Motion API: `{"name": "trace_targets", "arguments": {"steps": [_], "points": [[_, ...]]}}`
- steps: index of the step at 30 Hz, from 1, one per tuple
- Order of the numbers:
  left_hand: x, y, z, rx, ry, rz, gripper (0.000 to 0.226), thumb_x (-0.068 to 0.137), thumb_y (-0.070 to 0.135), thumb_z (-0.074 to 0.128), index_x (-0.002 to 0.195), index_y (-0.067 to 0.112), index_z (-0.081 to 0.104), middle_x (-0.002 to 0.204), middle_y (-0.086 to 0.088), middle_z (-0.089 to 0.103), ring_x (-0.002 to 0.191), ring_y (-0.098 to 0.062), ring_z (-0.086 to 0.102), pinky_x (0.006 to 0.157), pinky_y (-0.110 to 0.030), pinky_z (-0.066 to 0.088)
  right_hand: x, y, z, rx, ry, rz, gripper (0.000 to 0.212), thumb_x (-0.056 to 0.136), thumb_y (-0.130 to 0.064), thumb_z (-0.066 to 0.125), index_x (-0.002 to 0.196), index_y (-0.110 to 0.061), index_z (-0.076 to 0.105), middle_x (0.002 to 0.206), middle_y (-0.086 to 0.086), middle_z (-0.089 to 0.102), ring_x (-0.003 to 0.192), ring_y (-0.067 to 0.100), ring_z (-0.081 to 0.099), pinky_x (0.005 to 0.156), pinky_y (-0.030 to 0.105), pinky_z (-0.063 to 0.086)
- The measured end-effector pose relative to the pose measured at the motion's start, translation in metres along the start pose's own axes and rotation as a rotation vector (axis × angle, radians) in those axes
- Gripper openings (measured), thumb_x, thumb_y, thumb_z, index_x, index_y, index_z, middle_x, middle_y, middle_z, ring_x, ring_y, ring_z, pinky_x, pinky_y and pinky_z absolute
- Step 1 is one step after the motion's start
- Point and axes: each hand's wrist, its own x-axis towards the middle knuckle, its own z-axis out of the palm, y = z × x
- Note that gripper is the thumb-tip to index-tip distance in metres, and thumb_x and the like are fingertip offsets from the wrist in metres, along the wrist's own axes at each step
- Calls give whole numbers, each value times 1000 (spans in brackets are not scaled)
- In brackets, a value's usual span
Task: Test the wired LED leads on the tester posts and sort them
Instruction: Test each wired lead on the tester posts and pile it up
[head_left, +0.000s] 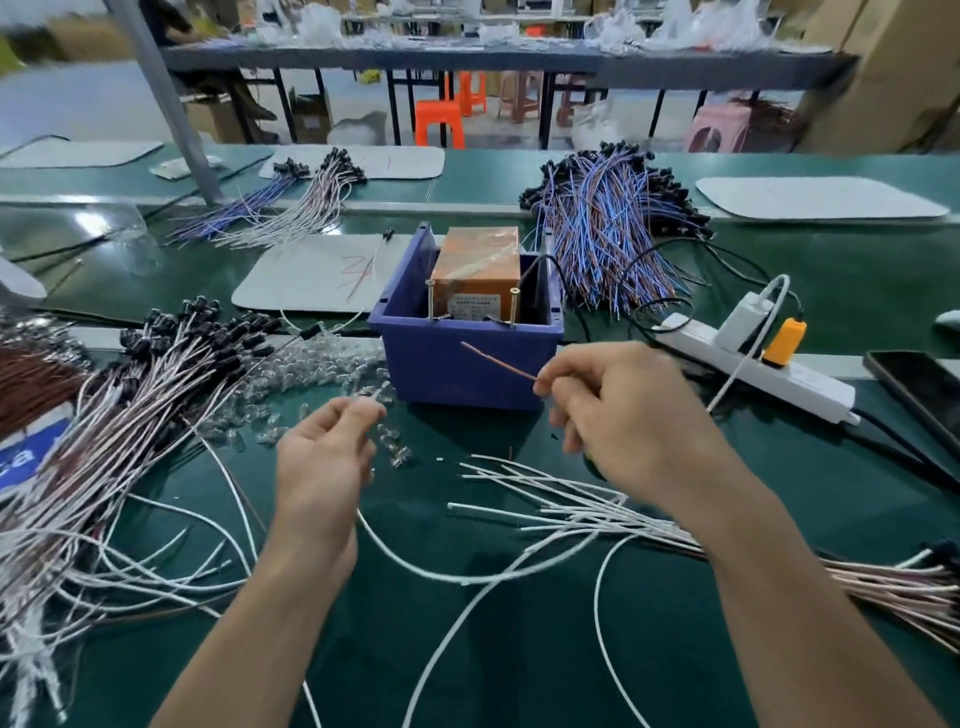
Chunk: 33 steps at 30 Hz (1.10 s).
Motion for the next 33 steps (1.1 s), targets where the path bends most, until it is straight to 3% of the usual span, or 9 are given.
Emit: {"name": "trace_targets", "arguments": {"steps": [3,7,12,16,21,33], "points": [[-6,-6,6,78,-40,61,32,96,11,64,67,22,70,49,10,42,43,-5,32,41,-16,27,-1,-1,19,48,-8,-20,31,96,-9,56,84,-32,73,74,-14,73,54,0,62,52,9,39],[-6,-8,10,35,-38,81,26,103,9,56,79,15,63,56,-3,62,47,-12,53,46,-19,46,-3,-1,36,-44,173,-96,13,88,-29,74,75,-32,75,62,-28,63,64,-2,60,56,10,39],[-8,-12,10,59,-124,47,26,97,10,64,78,29,66,60,6,49,52,-9,37,46,-17,33,-9,5,45,2,209,-125,13,84,-31,78,72,-35,75,62,-28,64,64,-1,62,57,10,41],[-9,-12,12,185,-179,136,27,87,12,79,98,37,78,63,6,47,52,-7,38,49,-14,36,-13,8,48,48,193,-153,14,84,-28,79,72,-34,75,58,-26,62,59,1,61,53,8,37],[-14,-10,17,215,-184,174,23,83,9,82,82,32,82,75,8,76,68,0,65,66,-11,48,-13,12,47,77,177,-163,13,84,-27,78,73,-33,75,54,-21,59,53,3,57,50,9,35],[-18,-10,21,187,-161,130,21,84,10,81,75,29,82,70,7,75,64,2,64,64,-8,48,-14,17,49,105,183,-151,14,85,-25,78,73,-31,75,52,-23,56,50,3,54,49,9,34]]}}
